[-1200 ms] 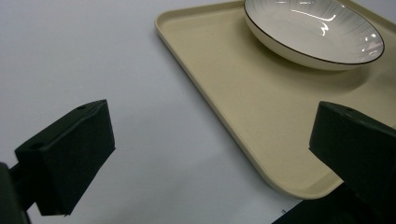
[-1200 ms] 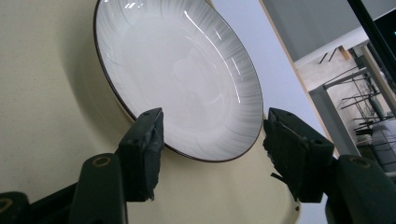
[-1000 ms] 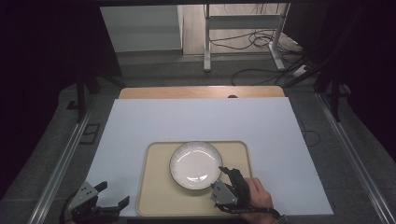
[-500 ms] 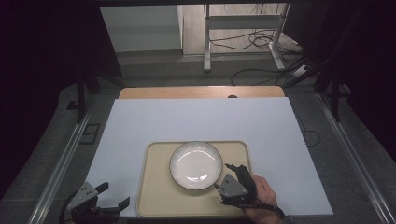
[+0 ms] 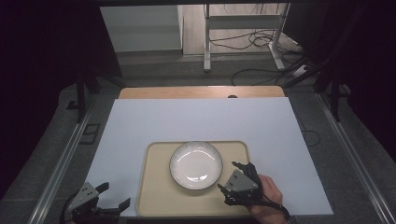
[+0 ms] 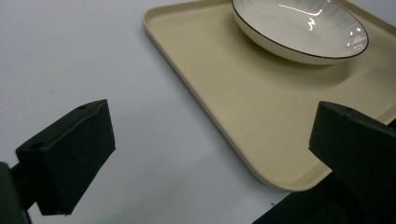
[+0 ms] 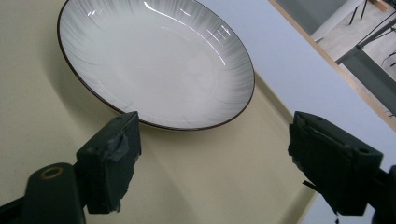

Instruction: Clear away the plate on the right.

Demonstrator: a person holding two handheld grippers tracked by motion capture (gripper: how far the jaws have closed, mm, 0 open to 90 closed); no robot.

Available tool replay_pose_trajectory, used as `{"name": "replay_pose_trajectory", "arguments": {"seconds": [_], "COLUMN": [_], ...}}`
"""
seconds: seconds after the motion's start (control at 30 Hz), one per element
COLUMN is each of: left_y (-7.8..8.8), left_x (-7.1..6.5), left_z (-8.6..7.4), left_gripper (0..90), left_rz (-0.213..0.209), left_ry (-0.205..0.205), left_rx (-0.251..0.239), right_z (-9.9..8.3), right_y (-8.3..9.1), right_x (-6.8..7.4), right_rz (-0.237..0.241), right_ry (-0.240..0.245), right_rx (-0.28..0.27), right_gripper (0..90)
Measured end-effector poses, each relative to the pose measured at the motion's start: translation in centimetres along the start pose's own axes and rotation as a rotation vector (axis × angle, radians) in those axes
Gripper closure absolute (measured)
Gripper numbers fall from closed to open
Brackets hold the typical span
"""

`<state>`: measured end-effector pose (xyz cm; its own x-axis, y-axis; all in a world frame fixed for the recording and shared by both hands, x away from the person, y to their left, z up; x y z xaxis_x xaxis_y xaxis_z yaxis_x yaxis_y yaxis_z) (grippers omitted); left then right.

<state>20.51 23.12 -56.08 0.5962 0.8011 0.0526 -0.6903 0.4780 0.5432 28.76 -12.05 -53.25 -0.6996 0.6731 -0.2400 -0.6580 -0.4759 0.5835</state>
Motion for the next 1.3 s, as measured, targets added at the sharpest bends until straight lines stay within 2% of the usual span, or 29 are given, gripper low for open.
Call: {"name": "replay_pose_trajectory", "arguments": {"seconds": [0.2,0.47,0.67,0.97,1.3], "left_y": [0.1,0.1,0.0,0.0,-0.1], "left_x": [0.1,0.0,0.0,0.0,0.0], "left_z": [0.0,0.0,0.0,0.0,0.0], "left_gripper": [0.0,0.0,0.0,0.0,0.0], "left_rz": [0.001,0.001,-0.001,-0.003,-0.004], "left_ry": [0.007,0.006,0.007,0.004,0.003], "left_rx": [-0.005,-0.003,-0.002,0.002,0.004], "right_z": [-0.1,-0.3,-0.9,-1.3,-1.8], "right_y": [0.4,1.1,1.5,2.1,2.9], "right_x": [-0.2,-0.7,-1.1,-1.3,-2.0], "right_rz": [0.007,0.034,0.033,0.062,0.088], "right_ry": [-0.027,-0.098,-0.125,-0.178,-0.265], "right_rx": [-0.004,-0.011,-0.005,-0.001,-0.010], "right_gripper": [14.8,11.6,9.8,7.4,4.6]}}
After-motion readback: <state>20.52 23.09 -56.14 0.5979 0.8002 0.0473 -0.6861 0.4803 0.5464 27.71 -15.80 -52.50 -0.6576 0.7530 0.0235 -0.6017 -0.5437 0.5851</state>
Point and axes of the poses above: each handheld gripper's, and its own axes: y roughly backward along the jaws, z roughly out of its top, x roughly to its left, the point moved 9 cm from there along -y, roughly forward along the jaws, and after that the axes turned 15 degrees about -y, right-handed, at the moved point
